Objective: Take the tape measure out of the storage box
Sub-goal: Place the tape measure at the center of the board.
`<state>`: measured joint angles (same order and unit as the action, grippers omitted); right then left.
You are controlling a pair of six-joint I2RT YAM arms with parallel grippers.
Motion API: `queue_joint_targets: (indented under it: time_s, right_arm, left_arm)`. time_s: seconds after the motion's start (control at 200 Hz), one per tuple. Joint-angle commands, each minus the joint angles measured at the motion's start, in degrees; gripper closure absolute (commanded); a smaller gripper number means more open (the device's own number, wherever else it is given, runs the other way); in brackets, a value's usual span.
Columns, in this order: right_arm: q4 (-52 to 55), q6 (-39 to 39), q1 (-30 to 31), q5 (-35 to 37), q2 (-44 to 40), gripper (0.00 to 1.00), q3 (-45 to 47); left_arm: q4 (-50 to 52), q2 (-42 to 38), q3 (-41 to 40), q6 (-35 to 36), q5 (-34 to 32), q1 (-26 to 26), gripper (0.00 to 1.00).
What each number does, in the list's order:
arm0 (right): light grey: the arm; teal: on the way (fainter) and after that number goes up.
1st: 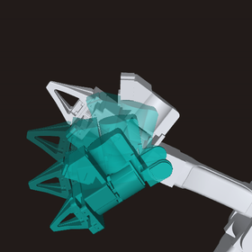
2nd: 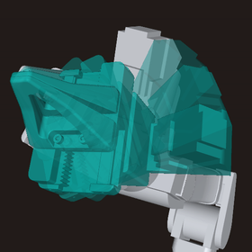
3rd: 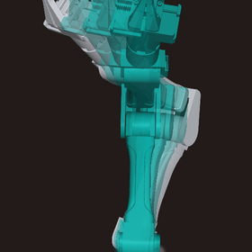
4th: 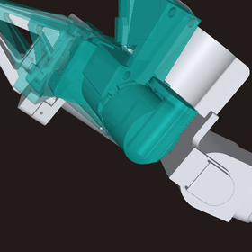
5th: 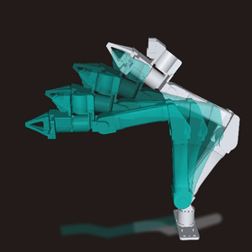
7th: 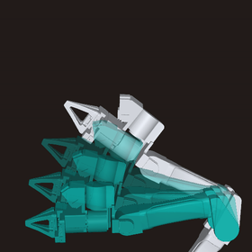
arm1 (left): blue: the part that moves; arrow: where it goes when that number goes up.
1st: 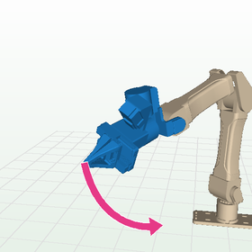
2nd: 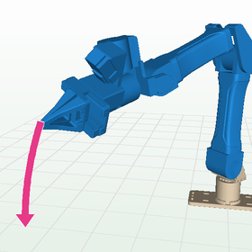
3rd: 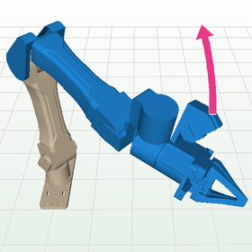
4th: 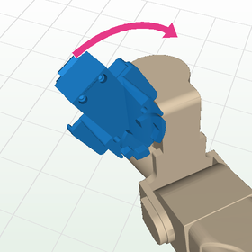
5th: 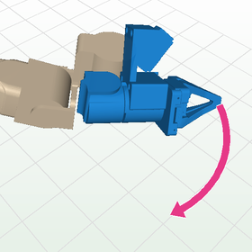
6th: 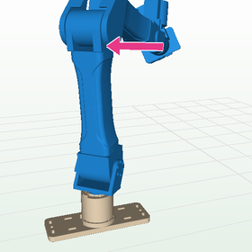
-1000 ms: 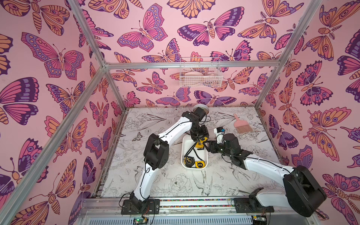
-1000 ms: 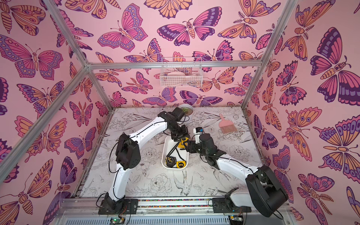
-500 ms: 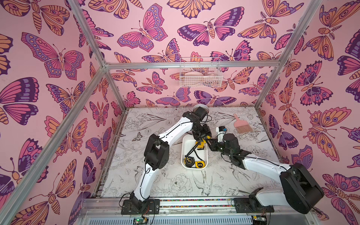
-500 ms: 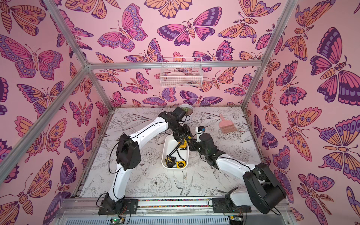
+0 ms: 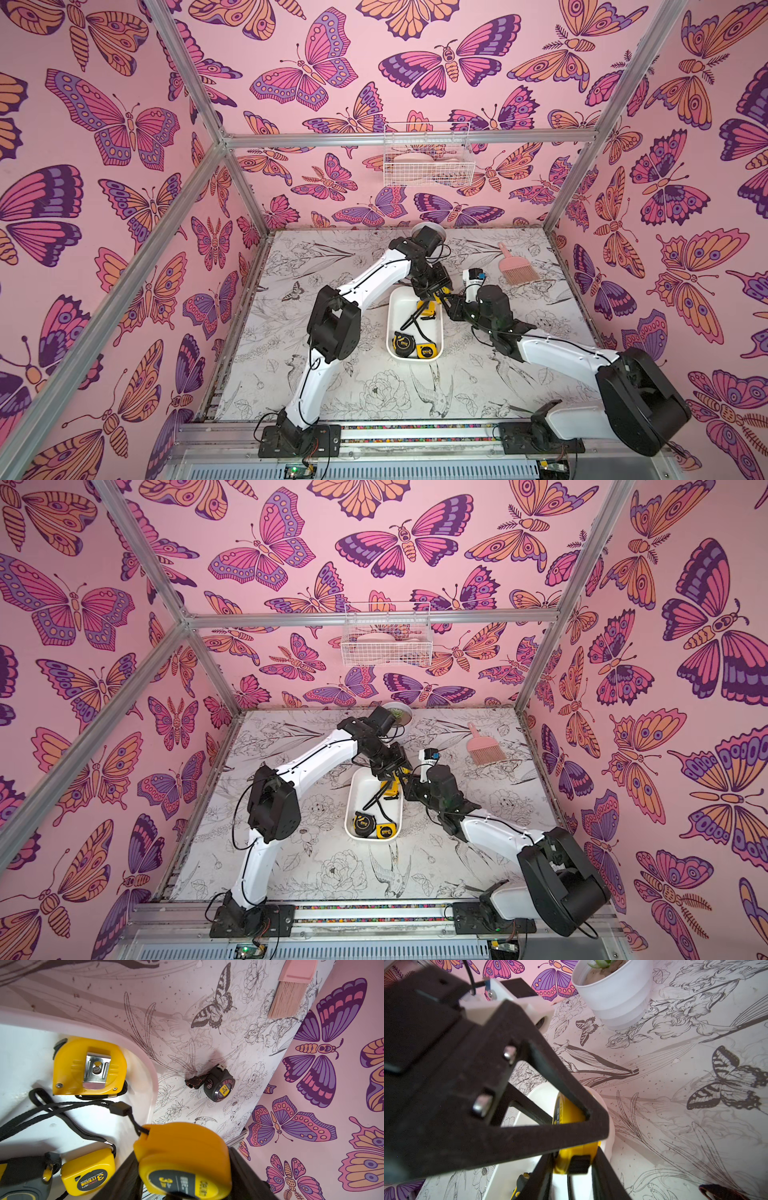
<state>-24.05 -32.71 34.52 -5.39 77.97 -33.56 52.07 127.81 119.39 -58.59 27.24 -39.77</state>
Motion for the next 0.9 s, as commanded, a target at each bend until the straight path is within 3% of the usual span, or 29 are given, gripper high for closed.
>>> queue_joint_targets:
  time_s: [0.0, 0.165, 0.381, 0.446, 0.536, 0.686, 0.796, 0.896]
  right_arm:
    - [-3.9, 1.9, 0.9, -1.6, 0.8, 0.66, -0.5]
    - [-4.1, 1.5, 0.9, -1.8, 1.5, 0.68, -0.9]
    - [-6.5, 1.0, 0.8, -2.2, 2.1, 0.89, -0.7]
    - [-6.2, 1.4, 0.8, -2.0, 1.5, 0.91, -0.4]
    - [-4.5, 2.5, 0.8, -1.5, 0.0, 0.92, -0.2]
    - [-1.2, 3.7, 0.8, 0.2, -3.1, 0.92, 0.2]
    - [0.4, 2.9, -0.1, 1.7, -5.4, 0.92, 1.2]
    - [3.2, 2.6, -1.6, 2.0, -7.3, 0.93, 1.6]
  left_arm:
    - [-1.5, 1.3, 0.9, -1.5, 5.2, -2.0, 0.64]
    - [-1.5, 1.5, 1.0, -1.8, 5.5, -2.2, 0.64]
    - [-2.0, 1.5, 1.6, -1.3, 6.3, -2.5, 0.60]
    - [-2.0, 1.2, 1.6, -0.4, 5.7, -2.5, 0.54]
    - [-2.0, 0.8, 1.6, 0.7, 5.1, -2.3, 0.38]
    - [-1.9, 0.0, 1.6, 3.3, 3.3, -2.2, 0.25]
    - [-1.7, -1.2, 1.5, 5.7, 1.4, -2.0, 0.06]
    - [-1.4, -2.6, 0.7, 6.9, -0.8, -1.2, 0.00]
